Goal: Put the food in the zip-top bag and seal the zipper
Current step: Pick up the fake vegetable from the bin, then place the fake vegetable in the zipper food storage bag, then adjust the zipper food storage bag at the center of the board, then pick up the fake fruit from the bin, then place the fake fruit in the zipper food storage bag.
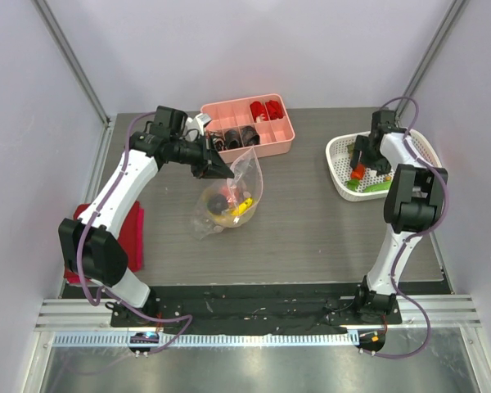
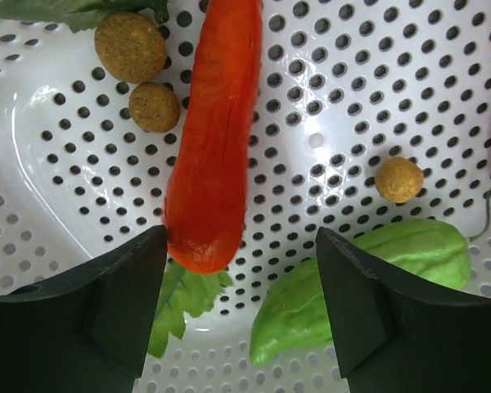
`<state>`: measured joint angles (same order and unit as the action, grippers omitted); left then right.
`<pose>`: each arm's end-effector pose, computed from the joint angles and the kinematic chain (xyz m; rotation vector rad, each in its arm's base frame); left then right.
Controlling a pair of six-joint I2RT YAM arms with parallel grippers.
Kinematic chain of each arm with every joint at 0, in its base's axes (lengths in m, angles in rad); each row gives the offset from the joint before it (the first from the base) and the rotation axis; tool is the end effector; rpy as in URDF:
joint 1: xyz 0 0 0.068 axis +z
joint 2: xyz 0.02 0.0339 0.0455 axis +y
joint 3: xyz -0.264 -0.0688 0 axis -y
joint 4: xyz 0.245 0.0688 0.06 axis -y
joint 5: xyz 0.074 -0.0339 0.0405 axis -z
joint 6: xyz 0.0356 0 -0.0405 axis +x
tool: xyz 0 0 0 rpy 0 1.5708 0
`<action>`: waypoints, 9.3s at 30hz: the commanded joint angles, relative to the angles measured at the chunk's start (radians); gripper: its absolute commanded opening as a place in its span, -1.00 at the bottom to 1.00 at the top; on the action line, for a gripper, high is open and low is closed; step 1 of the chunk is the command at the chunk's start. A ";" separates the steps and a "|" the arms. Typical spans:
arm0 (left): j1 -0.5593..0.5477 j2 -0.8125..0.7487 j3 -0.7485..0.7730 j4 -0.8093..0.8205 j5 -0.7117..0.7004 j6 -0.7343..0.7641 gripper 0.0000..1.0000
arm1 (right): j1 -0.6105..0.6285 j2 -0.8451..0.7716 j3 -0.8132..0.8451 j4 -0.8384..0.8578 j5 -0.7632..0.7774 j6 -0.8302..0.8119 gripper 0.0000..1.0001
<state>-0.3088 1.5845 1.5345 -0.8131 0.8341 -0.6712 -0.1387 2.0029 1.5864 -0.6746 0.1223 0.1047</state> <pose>0.3111 -0.1269 0.3508 -0.0487 2.5675 -1.4312 0.4246 -0.0637 0.2120 0.3623 2.6345 -0.1738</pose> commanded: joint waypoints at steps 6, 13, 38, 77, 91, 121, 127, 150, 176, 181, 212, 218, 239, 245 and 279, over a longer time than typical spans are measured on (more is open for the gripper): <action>0.016 -0.015 0.006 -0.012 0.022 0.027 -1.00 | -0.021 0.071 0.069 0.009 -0.024 0.059 0.21; 0.017 -0.015 0.013 -0.018 0.023 0.030 -1.00 | -0.085 -0.062 0.064 -0.013 -0.153 0.061 -0.59; 0.017 -0.015 0.019 0.028 0.053 -0.010 -1.00 | 0.649 -0.796 -0.408 0.949 -0.587 0.150 -0.98; 0.039 -0.017 0.029 0.058 0.071 -0.041 -1.00 | 0.840 -0.797 -0.375 0.624 -0.302 0.032 0.96; 0.039 -0.011 0.032 0.065 0.066 -0.051 -1.00 | 0.487 -0.693 -0.258 0.241 -0.661 0.269 0.79; -0.421 -0.244 0.182 -0.210 -0.962 0.557 -1.00 | 0.596 -0.745 -0.154 0.204 -0.702 0.349 -0.98; -0.429 -0.187 0.174 -0.233 -0.916 0.598 -1.00 | 0.564 -0.716 -0.180 0.119 -0.673 0.224 -0.98; -0.424 0.057 0.371 -0.175 -0.616 0.360 -1.00 | -0.097 -0.506 0.059 -0.074 -0.680 -0.276 0.82; -0.426 0.086 0.348 -0.182 -0.589 0.366 -1.00 | -0.302 0.089 0.334 -0.240 -0.036 -0.701 0.74; -0.426 0.089 0.358 -0.181 -0.596 0.371 -1.00 | -0.300 0.119 0.316 -0.197 -0.003 -0.697 0.76; -0.418 0.081 0.331 -0.192 -0.570 0.360 -1.00 | -0.225 0.067 0.510 -0.394 -0.229 -0.571 0.10; -0.397 0.084 0.334 -0.196 -0.541 0.344 -1.00 | -0.185 -0.028 0.696 -0.557 -0.567 -0.507 0.03; -0.342 0.058 0.372 -0.195 -0.444 0.321 -1.00 | 0.416 -0.616 0.233 0.009 -1.033 0.039 -0.02; -0.339 0.049 0.381 -0.192 -0.429 0.315 -1.00 | 0.510 -0.661 0.072 0.004 -1.007 0.003 -0.04; -0.332 0.006 0.432 -0.204 -0.451 0.367 -1.00 | 0.188 -0.491 0.296 -0.330 -0.563 -0.315 0.97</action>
<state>-0.6456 1.6608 1.9560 -1.0248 0.3996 -0.3355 0.2134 1.4494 1.8328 -0.9798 -0.3954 -0.2008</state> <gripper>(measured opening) 0.011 0.991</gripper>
